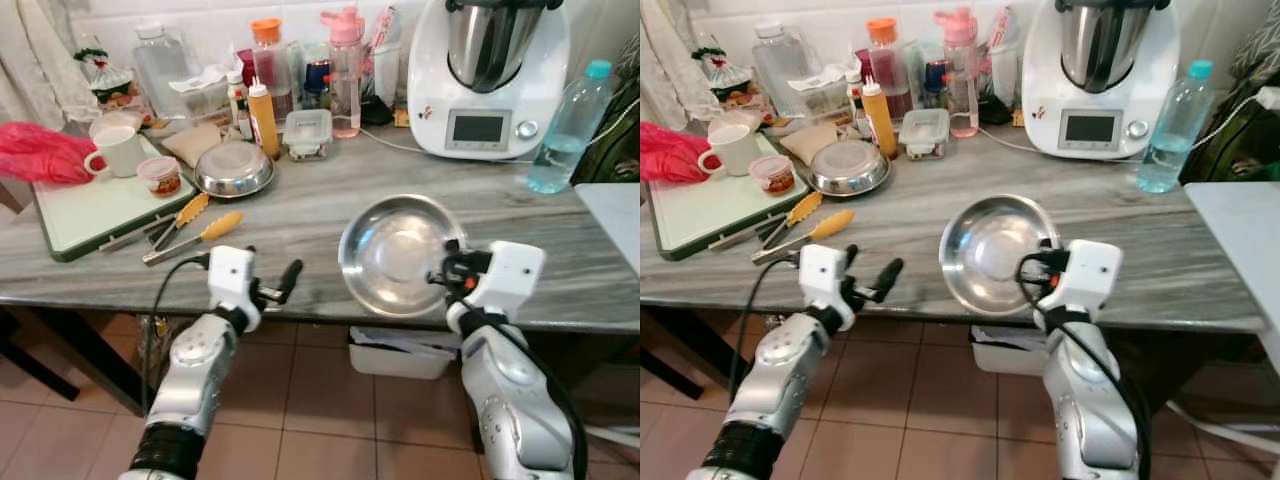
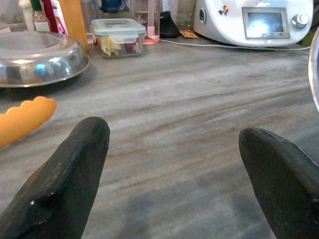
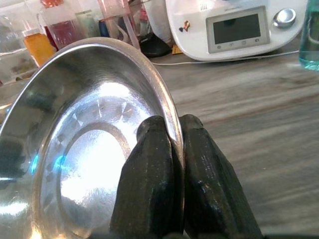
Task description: Setting the table
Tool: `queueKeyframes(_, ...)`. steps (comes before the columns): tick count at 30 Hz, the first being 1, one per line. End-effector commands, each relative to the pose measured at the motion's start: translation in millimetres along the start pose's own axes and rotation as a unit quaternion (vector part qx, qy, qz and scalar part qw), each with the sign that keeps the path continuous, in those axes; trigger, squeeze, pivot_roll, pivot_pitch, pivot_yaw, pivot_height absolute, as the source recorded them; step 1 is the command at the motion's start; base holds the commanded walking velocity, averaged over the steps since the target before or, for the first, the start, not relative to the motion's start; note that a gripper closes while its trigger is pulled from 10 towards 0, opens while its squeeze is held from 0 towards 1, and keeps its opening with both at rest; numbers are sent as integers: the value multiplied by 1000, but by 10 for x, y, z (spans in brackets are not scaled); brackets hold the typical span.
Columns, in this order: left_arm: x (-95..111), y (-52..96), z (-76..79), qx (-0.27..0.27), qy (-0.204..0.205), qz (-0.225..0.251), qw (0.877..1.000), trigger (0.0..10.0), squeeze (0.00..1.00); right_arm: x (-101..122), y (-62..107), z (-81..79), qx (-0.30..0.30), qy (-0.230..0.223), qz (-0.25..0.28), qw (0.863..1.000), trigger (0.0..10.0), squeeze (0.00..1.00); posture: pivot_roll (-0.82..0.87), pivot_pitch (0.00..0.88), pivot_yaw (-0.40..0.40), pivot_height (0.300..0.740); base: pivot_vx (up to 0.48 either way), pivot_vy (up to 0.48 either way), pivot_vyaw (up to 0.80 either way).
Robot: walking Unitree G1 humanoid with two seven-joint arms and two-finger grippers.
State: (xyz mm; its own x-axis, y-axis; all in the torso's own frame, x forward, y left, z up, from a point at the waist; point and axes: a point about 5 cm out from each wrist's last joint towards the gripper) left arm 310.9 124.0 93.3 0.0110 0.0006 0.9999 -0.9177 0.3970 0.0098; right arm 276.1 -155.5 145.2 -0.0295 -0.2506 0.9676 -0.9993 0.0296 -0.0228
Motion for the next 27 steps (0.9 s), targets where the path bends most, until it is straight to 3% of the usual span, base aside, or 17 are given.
queueKeyframes(1, 42, -26, 82, -17, -7, 9, 1000, 10000, 0, 34, -10, 62, -11, 2, 8, 1000, 10000, 0, -115, 0, 76, 740, 0, 0, 0)
queueKeyframes(6, 43, 29, 96, -35, -24, 10, 999, 10000, 0, 52, -33, 77, -13, 0, 11, 1000, 10000, 0, -111, 0, 78, 740, 0, 0, 0)
queueKeyframes(15, 23, 347, 150, -164, -80, -11, 983, 10000, 0, 54, -143, 64, -17, -14, 8, 1000, 10000, 0, -92, 6, 83, 740, 0, 0, 0)
queueKeyframes(21, 25, 353, 263, -203, -86, -17, 975, 10000, 0, 25, -251, 14, -23, -40, 2, 999, 10000, 0, -82, 1, 85, 740, 0, 0, 0)
queueKeyframes(27, 84, 320, 273, -208, -83, -18, 974, 10000, 0, -33, -432, -61, -35, -109, -10, 993, 10000, 0, -63, 0, 91, 740, 0, 0, 0)
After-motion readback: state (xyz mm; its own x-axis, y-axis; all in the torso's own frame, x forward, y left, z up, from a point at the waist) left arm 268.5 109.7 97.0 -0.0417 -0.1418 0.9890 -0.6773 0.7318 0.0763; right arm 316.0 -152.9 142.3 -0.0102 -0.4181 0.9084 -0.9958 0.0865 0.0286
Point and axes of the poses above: a point about 5 cm out from each wrist's last joint towards the gripper, its own y axis pointing back from the gripper into the wrist, its own x axis along the axis of the wrist's last joint, z = x × y, and after that the axes turned 5 degrees about -y, right-handed
